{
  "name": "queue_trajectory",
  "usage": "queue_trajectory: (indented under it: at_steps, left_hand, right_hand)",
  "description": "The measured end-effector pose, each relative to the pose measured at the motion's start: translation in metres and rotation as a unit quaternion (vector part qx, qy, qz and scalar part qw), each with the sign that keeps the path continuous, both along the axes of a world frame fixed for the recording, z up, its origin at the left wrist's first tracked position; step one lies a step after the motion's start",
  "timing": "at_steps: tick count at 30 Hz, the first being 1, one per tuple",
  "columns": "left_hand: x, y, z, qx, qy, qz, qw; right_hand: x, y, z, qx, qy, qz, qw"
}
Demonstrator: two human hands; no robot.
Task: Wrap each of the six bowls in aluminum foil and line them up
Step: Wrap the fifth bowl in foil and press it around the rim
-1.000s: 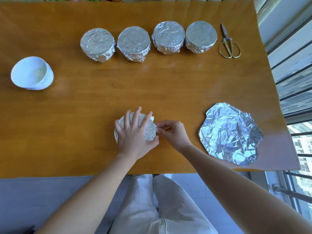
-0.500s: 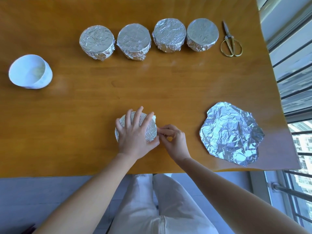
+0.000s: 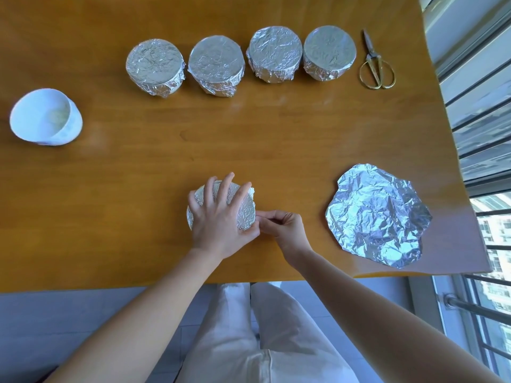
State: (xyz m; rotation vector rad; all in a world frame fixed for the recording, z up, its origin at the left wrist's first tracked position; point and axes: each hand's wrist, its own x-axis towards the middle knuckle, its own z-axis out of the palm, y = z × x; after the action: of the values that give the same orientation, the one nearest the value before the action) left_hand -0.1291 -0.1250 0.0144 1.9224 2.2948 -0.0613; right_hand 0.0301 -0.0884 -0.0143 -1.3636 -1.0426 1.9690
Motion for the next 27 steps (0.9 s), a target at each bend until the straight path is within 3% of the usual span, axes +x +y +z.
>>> queue_trajectory:
  at_steps: [4,9,13,15,17,21,27]
  left_hand:
    - [-0.007,0.003,0.002,0.005,0.005,-0.052,0.999]
    - [-0.038,0.007,0.003,-0.037,0.012,-0.235,0.971]
    - [-0.05,0.009,0.008,-0.054,0.021,-0.308,0.949]
    - [-0.043,0.008,0.014,-0.016,-0.014,-0.261,0.965]
    - [-0.028,0.005,0.017,0.03,-0.029,-0.154,0.987]
    - [-0.001,-0.002,0.003,0.011,-0.007,0.061,0.998]
    - [0.0,-0.004,-0.005,0.005,-0.007,0.084,0.996]
  right_hand:
    - [0.001,0.007,0.0,-0.011,-0.005,0.034,0.999]
    - [0.006,0.004,0.004,-0.049,-0.011,0.151,0.987]
    - [0.01,0.008,0.0,-0.025,-0.077,0.207,0.975]
    - [0.01,0.015,0.001,0.025,-0.118,0.175,0.977]
    - [0.009,0.024,0.003,0.091,-0.15,0.134,0.975]
    - [0.0,0.033,0.006,0.185,-0.161,0.142,0.959]
    - [-0.01,0.031,-0.001,0.166,-0.148,0.141,0.965]
